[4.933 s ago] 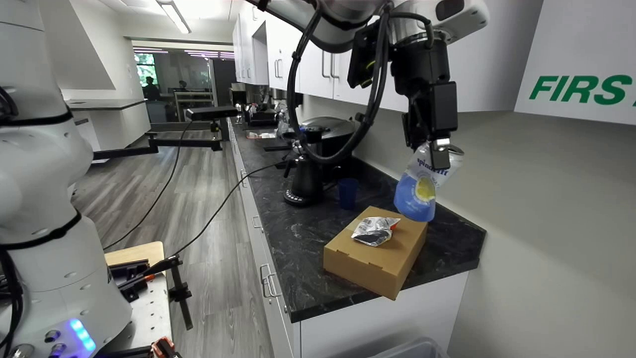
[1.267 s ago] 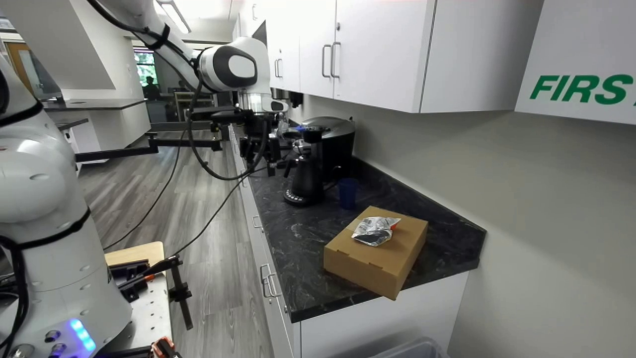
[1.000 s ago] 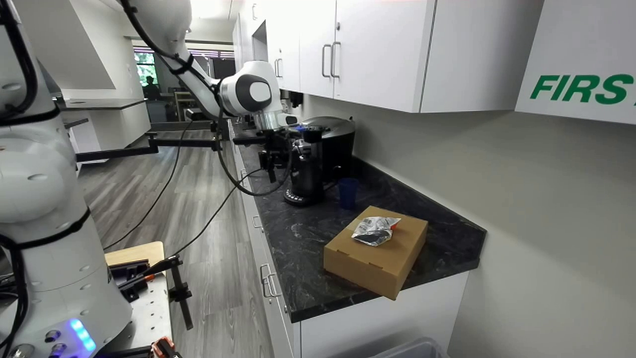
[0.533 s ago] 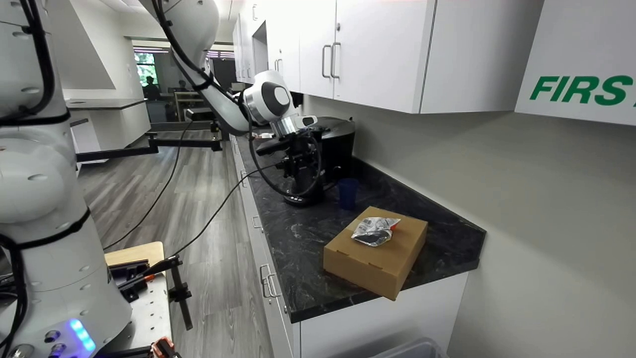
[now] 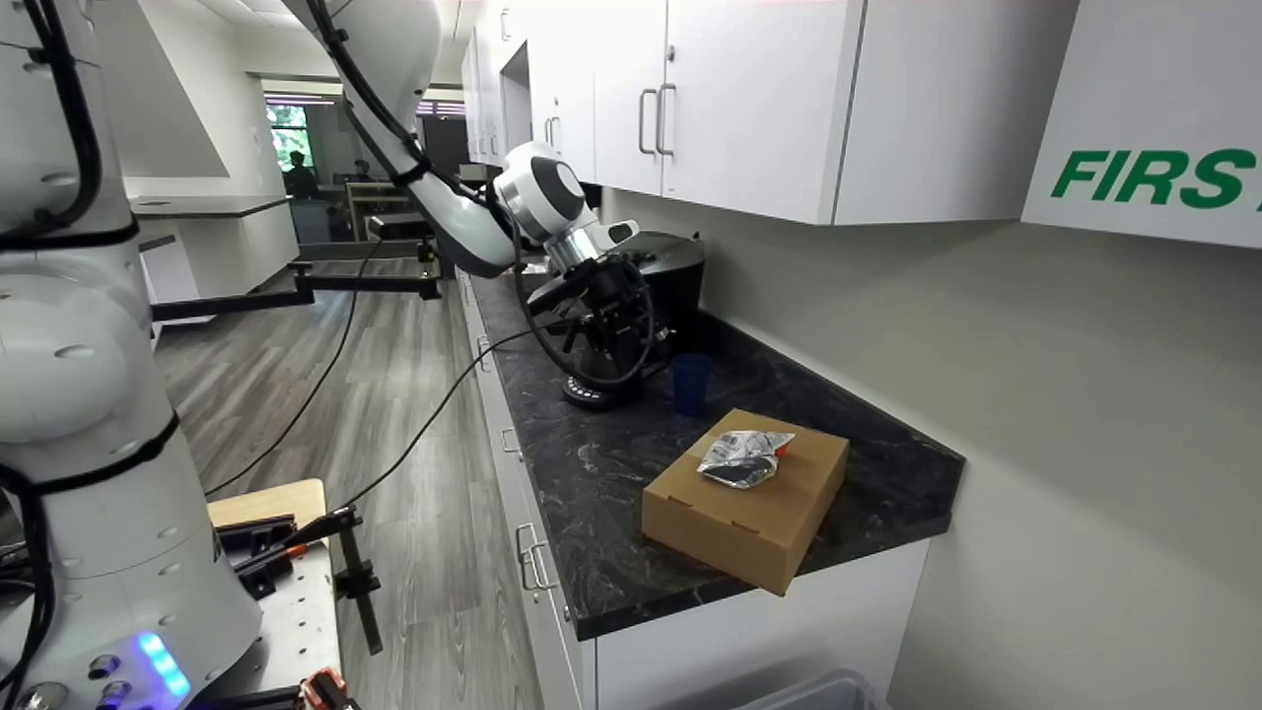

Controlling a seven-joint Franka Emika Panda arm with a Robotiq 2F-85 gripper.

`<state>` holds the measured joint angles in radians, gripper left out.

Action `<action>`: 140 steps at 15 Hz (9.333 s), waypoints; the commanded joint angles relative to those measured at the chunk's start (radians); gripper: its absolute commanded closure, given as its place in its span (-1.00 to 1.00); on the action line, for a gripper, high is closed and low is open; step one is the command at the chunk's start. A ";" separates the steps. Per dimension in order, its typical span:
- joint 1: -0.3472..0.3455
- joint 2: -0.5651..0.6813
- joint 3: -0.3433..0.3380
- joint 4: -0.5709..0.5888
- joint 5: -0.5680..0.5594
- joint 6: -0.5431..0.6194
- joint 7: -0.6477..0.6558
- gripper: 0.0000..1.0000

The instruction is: Throw the paper, can, and packet in the bin

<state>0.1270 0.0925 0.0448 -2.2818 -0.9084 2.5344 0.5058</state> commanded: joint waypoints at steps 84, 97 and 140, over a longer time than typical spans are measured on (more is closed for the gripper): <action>-0.115 0.373 -0.208 0.237 0.280 0.309 0.596 -1.00; -0.036 0.409 -0.265 0.208 0.589 0.368 0.234 -1.00; 0.255 0.299 -0.457 0.183 0.370 0.216 0.145 0.97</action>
<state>0.3600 0.4501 -0.3909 -2.0694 -0.4754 2.7840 0.6271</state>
